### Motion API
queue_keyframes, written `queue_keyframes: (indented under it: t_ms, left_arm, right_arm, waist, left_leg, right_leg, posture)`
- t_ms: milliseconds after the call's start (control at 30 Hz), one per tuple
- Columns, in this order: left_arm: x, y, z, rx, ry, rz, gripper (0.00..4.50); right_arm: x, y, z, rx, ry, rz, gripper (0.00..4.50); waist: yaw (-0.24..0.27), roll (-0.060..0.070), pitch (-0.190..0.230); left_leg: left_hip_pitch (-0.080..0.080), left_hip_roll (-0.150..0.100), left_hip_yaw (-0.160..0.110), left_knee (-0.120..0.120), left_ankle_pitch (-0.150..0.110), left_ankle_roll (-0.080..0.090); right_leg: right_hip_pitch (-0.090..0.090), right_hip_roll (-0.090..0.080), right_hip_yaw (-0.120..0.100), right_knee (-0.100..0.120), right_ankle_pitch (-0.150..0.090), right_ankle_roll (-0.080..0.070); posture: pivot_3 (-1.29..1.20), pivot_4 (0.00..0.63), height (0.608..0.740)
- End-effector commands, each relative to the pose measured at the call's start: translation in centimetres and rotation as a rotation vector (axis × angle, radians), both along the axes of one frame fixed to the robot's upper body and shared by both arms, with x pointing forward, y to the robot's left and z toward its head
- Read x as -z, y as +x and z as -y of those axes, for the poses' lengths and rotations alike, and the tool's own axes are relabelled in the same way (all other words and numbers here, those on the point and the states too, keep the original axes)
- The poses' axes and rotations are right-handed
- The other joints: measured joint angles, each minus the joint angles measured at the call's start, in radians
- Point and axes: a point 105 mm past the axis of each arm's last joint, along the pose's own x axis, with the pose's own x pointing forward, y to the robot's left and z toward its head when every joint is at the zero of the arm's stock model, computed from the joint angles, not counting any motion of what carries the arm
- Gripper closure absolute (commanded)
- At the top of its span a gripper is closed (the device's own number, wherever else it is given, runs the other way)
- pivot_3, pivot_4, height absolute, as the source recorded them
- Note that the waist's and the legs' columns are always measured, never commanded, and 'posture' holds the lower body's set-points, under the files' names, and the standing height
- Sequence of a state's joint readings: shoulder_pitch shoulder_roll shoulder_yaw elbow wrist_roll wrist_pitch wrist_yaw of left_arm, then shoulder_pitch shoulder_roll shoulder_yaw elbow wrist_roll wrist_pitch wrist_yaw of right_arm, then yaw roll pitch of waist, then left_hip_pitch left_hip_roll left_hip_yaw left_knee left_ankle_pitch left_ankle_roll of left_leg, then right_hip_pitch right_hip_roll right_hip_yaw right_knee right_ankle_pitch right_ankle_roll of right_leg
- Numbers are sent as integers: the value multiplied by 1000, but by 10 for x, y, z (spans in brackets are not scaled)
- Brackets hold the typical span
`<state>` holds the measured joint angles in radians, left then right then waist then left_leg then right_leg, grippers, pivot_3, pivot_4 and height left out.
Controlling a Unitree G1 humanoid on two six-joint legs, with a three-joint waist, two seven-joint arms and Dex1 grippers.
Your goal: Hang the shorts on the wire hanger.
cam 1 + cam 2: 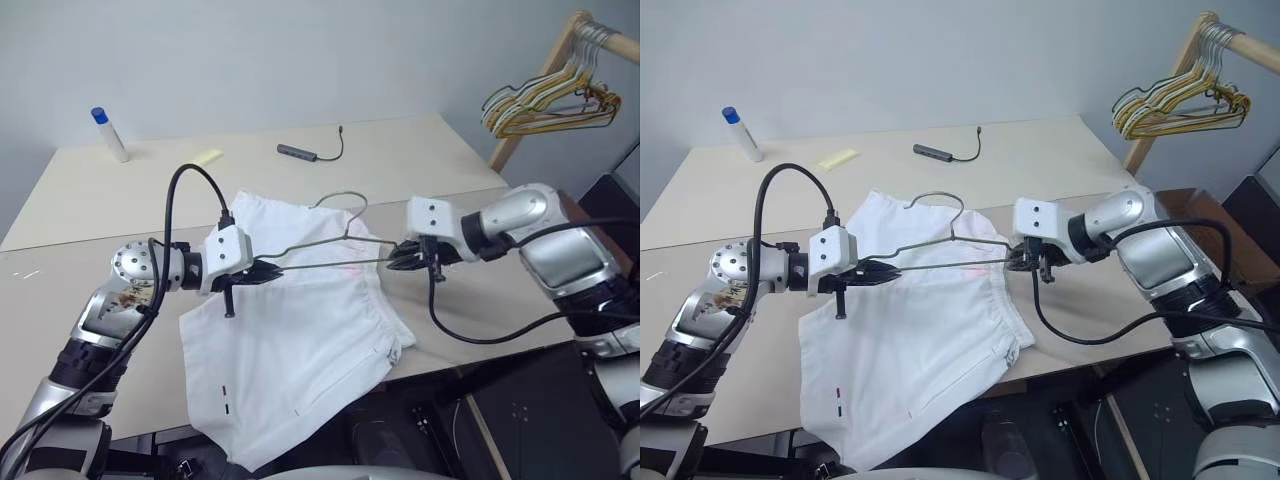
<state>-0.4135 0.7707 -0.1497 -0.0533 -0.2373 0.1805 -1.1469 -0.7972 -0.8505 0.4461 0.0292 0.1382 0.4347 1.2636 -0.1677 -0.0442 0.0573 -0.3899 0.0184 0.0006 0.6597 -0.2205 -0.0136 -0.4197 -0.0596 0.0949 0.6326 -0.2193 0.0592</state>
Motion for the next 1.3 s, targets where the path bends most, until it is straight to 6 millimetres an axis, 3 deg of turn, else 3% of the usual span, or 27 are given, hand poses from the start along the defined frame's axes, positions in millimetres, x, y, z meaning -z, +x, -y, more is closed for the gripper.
queue_keyframes:
  t_ms: [33,133,300,500,633,800,933,1033,1300]
  left_arm:
    - [-13,-2,6,30,-22,49,4500]
    - [-12,-5,6,60,-19,34,4500]
    - [-15,-10,-3,71,-40,-13,3094]
    - [-27,2,-29,-89,-122,12,1152]
    - [-37,-10,-33,-126,-224,-20,22]
    - [-42,-39,-21,-95,-311,-33,22]
    - [-44,-47,-16,-101,-325,-26,22]
    - [-45,-50,-13,-85,-330,-30,22]
    - [-49,-51,-5,-29,-330,-42,22]
  right_arm:
    - [-10,0,-1,-7,6,38,4481]
    - [-9,-2,0,-15,9,33,4481]
    - [-7,-12,11,-6,30,3,4500]
    - [9,-27,55,211,84,-105,4500]
    - [28,-47,93,452,158,-242,4500]
    - [48,-75,125,762,390,-503,4500]
    - [74,-91,142,918,439,-640,4500]
    - [86,-96,141,960,464,-730,4500]
    - [95,-103,130,956,473,-867,4500]
  waist:
    - [-1,0,0]
    - [-3,0,0]
    - [-6,0,0]
    - [3,0,0]
    - [15,1,0]
    - [32,0,0]
    - [60,1,-1]
    - [72,1,-1]
    - [81,3,-2]
  left_leg:
    - [0,0,0,0,0,0]
    - [1,0,0,0,0,0]
    - [0,0,0,1,0,0]
    - [0,0,0,1,0,0]
    - [1,0,0,1,0,0]
    - [1,0,0,1,0,0]
    - [12,1,1,1,0,0]
    - [21,1,1,0,0,0]
    - [18,0,1,0,0,0]
  right_leg:
    - [0,0,0,0,0,0]
    - [1,1,0,0,0,0]
    - [0,1,0,1,1,0]
    - [0,0,0,0,0,0]
    - [1,1,0,0,0,0]
    - [2,1,0,0,0,0]
    - [14,1,0,-1,0,-2]
    - [21,1,0,-3,-4,-9]
    - [20,2,0,-4,-5,-8]
  posture:
    - [-109,0,740]
    - [-111,0,740]
    - [-111,0,740]
    - [-92,0,740]
    - [-67,0,740]
    - [-10,0,740]
    - [11,0,740]
    - [13,0,740]
    - [14,0,740]
